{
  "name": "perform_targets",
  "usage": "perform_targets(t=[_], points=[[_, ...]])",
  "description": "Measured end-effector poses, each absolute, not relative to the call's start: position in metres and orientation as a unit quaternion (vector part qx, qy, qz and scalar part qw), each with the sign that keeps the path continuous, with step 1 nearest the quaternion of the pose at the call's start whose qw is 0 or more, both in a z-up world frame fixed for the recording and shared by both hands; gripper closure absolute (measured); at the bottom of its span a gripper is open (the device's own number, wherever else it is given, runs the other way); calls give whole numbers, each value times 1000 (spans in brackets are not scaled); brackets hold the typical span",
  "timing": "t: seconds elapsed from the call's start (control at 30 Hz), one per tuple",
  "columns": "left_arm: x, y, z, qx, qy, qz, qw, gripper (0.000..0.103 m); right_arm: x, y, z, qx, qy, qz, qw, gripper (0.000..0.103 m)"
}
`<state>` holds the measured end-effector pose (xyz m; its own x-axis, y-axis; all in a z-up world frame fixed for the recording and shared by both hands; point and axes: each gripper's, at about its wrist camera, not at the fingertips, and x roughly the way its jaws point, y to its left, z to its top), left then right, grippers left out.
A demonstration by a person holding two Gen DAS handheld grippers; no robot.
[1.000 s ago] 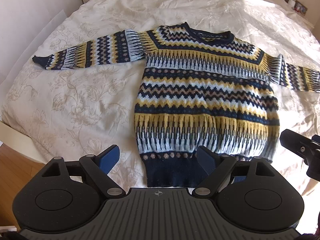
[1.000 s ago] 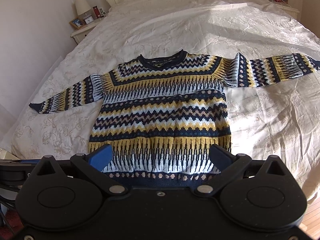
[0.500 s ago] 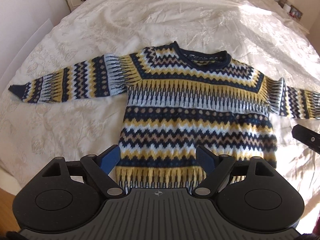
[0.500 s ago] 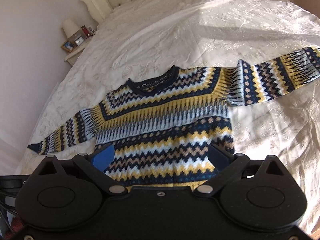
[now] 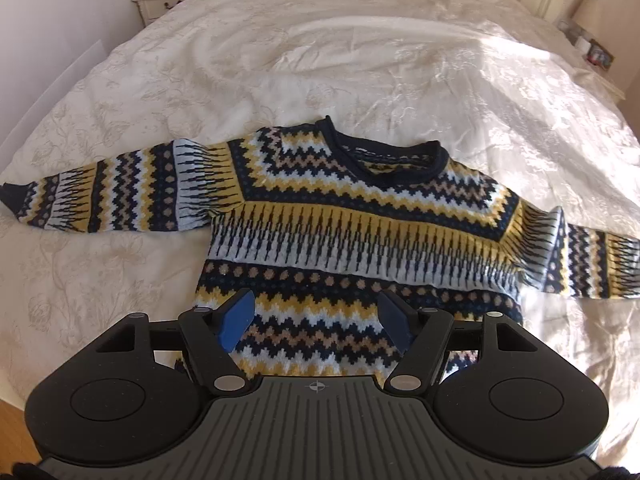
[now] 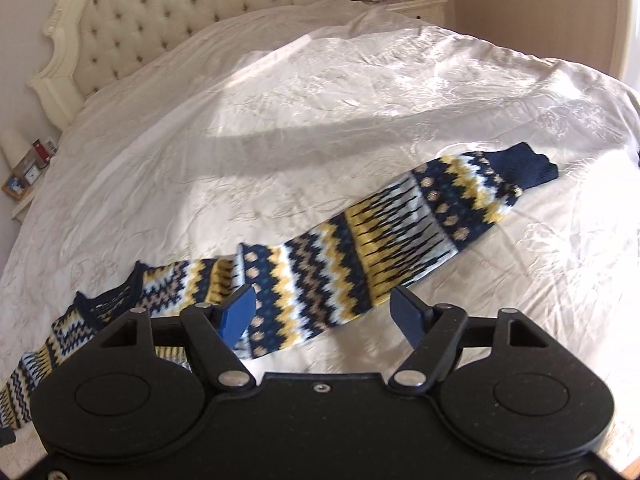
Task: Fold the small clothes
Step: 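Move the right gripper to the sleeve cuff nearest it, then grasp the navy sleeve cuff with the right gripper and fold it across the body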
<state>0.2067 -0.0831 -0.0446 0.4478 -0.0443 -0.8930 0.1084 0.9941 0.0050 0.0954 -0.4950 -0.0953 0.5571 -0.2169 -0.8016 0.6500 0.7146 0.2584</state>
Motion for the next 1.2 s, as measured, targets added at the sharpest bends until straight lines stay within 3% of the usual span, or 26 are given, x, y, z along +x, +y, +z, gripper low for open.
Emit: perform_targets(t=[0.2, 0.47, 0.53, 0.6, 0.67, 0.9, 1.2], points=[[207, -113, -54, 57, 533, -15, 844, 36, 96, -581, -126, 294, 409, -315, 804, 34], [208, -138, -58, 74, 538, -10, 839, 36, 93, -627, -154, 346, 391, -324, 789, 35], [208, -139, -59, 76, 540, -11, 838, 36, 94, -630, -154, 350, 382, -320, 793, 49], [209, -137, -61, 77, 544, -14, 836, 36, 94, -635, -156, 364, 377, -313, 792, 82], [210, -132, -63, 77, 547, -19, 833, 36, 93, -633, -151, 362, 369, -316, 796, 87], [222, -99, -70, 78, 550, -38, 831, 36, 120, -580, -85, 310, 326, -260, 854, 89], [241, -25, -76, 79, 542, -56, 835, 36, 209, -416, -5, 244, 289, -101, 920, 91]])
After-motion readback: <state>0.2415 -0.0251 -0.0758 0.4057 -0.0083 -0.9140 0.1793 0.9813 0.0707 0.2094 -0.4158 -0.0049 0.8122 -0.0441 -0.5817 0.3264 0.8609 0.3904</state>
